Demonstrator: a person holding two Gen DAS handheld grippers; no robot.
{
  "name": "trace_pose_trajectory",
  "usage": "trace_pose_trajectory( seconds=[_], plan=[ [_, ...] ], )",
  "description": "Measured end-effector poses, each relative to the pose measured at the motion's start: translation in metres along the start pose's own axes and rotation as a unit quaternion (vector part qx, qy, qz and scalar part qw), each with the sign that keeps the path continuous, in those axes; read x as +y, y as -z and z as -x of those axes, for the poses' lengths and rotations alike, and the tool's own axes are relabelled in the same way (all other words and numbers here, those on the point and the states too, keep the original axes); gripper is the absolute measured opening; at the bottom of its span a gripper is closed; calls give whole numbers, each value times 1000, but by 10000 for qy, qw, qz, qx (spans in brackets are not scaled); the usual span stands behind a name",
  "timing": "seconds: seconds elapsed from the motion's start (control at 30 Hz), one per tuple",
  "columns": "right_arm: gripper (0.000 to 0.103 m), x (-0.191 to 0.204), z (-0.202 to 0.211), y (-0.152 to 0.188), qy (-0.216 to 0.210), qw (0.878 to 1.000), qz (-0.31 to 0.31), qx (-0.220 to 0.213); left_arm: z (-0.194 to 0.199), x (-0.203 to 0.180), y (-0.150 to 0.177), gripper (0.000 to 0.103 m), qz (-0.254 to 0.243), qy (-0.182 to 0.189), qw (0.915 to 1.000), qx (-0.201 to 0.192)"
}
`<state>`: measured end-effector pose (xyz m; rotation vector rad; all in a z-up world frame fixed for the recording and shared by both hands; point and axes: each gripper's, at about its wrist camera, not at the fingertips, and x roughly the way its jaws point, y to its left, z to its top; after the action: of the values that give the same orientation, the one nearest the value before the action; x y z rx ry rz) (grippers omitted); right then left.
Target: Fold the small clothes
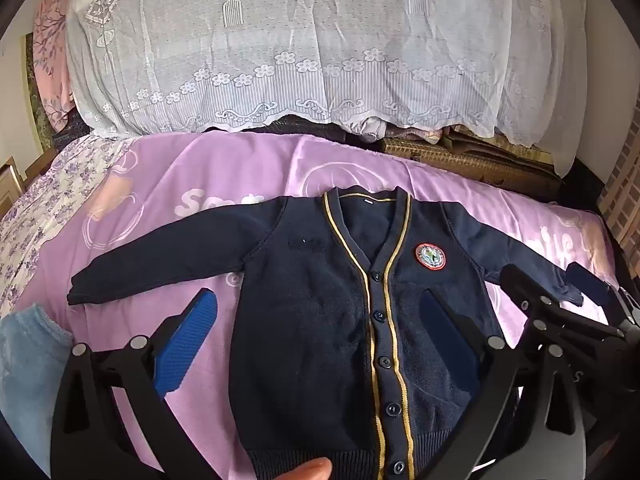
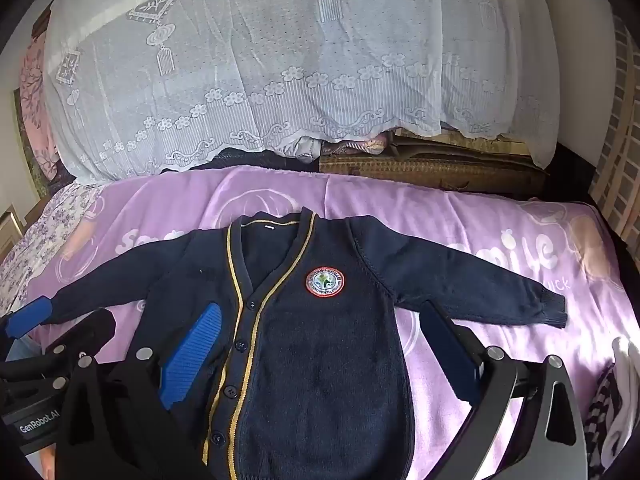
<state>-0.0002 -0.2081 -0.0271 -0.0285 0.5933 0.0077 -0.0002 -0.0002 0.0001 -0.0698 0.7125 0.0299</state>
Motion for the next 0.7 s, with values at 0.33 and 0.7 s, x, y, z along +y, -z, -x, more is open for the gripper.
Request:
trace_pose_trajectory(
  seconds=[0.33,0.7],
  plan=[
    [100,-1,7,-3,4,10000,20,-96,0,0,0,99,-3,-6,10000,-20],
    [100,-1,9,-3,18,9999,11,-124,7,6,-2,99,-11,-20,10000,-50]
  ],
)
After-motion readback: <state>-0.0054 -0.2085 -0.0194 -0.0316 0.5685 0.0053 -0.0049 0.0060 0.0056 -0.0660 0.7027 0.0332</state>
